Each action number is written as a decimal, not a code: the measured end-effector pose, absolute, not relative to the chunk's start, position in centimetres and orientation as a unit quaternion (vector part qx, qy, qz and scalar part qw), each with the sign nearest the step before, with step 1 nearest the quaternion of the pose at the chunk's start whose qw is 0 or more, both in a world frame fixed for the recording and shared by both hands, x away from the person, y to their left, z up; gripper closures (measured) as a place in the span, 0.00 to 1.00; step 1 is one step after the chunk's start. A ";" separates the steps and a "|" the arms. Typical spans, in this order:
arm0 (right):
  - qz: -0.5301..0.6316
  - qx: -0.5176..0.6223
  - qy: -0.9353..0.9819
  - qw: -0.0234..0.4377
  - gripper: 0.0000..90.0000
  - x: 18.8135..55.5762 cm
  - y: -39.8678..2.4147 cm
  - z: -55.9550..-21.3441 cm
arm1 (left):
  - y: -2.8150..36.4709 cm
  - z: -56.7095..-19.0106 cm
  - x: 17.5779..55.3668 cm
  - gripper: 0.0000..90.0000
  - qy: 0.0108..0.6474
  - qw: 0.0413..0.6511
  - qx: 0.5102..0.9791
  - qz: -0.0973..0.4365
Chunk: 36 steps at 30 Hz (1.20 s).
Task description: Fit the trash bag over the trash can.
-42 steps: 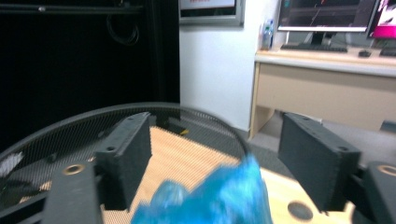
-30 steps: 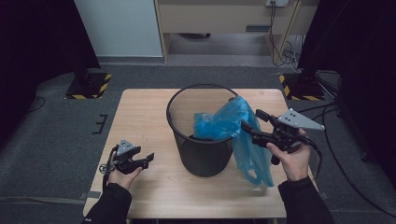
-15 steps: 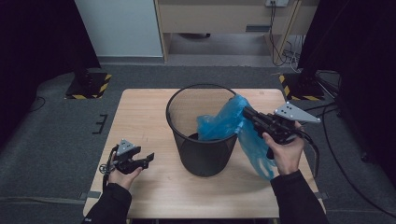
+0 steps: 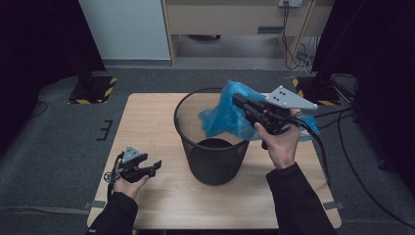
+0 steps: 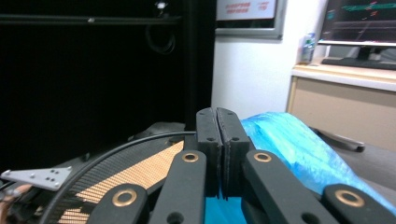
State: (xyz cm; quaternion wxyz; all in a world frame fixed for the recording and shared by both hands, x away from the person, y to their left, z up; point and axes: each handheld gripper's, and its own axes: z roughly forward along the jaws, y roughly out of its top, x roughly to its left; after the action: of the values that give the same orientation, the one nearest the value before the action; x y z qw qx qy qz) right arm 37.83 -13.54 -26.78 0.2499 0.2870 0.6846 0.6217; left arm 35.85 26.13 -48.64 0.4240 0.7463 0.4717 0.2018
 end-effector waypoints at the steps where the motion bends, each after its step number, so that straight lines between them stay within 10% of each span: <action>1: 0.614 0.284 0.694 0.246 0.98 37.9 -13.1 -26.9 | 26.1 -48.6 35.8 0.35 0.471 0.424 0.747 0.202; 11: 0.556 0.283 0.750 0.219 0.91 38.2 -11.1 -28.8 | 26.1 -48.6 35.8 0.35 0.471 0.425 0.746 0.202; 19: 0.596 0.293 0.721 0.198 0.54 38.3 -11.4 -27.9 | 26.2 -48.6 35.8 0.35 0.471 0.424 0.747 0.202; 36: 0.578 0.330 0.691 0.282 0.32 36.7 -18.9 -27.2 | 26.1 -48.7 35.8 0.35 0.472 0.422 0.747 0.202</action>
State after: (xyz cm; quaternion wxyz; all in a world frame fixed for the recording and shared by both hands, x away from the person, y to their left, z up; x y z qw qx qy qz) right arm 36.68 -18.89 -27.23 0.2824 0.3299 0.6912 0.5776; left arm 35.82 26.08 -48.66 0.4223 0.7470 0.4720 0.2021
